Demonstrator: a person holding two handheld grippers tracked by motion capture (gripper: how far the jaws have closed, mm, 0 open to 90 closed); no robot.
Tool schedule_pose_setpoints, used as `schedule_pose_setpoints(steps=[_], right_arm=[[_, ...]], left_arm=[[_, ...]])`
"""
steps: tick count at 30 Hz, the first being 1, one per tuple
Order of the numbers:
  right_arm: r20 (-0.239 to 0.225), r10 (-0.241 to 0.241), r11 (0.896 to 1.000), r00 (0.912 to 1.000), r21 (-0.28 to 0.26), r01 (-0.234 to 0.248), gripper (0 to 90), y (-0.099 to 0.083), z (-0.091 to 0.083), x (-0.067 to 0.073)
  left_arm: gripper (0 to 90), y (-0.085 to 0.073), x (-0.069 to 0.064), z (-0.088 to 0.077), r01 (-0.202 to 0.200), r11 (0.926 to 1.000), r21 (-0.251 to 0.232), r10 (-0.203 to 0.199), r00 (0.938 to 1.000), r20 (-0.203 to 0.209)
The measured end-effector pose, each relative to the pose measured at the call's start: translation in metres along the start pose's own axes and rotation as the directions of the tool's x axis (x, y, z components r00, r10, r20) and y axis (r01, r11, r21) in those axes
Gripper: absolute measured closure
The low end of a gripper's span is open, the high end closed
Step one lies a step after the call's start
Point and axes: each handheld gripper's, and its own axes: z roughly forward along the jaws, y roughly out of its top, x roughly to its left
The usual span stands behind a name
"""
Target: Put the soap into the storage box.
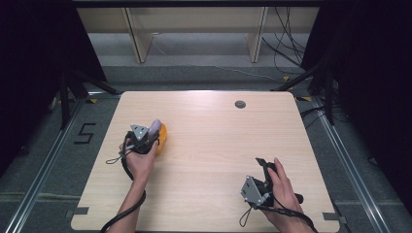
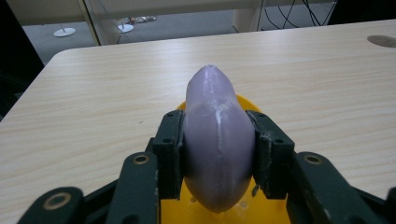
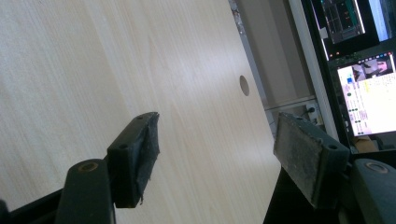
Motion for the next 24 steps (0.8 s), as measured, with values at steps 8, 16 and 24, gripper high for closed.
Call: schedule_pose_setpoints(steps=[8, 16, 24], right_arm=[[-0.005, 0.003, 1.0, 1.0, 0.002, -0.003, 31.6, 0.0, 0.0, 0.001], [-0.005, 0.001, 1.0, 1.0, -0.001, -0.001, 31.6, 0.001, 0.0, 0.001], [-0.009, 0.0, 1.0, 1.0, 0.0, 0.0, 31.4, 0.001, 0.001, 0.001]], left_arm=[[58.5, -0.001, 0.0, 0.002, 0.004, 0.9994, 0.035, -0.005, 1.0, 0.003], [55.8, -0.002, 0.004, 0.003, 0.015, 0.997, 0.075, -0.015, 0.9998, 0.011], [41.7, 0.005, 0.006, -0.014, 0.028, 0.9991, 0.032, -0.03, 0.9987, 0.042]])
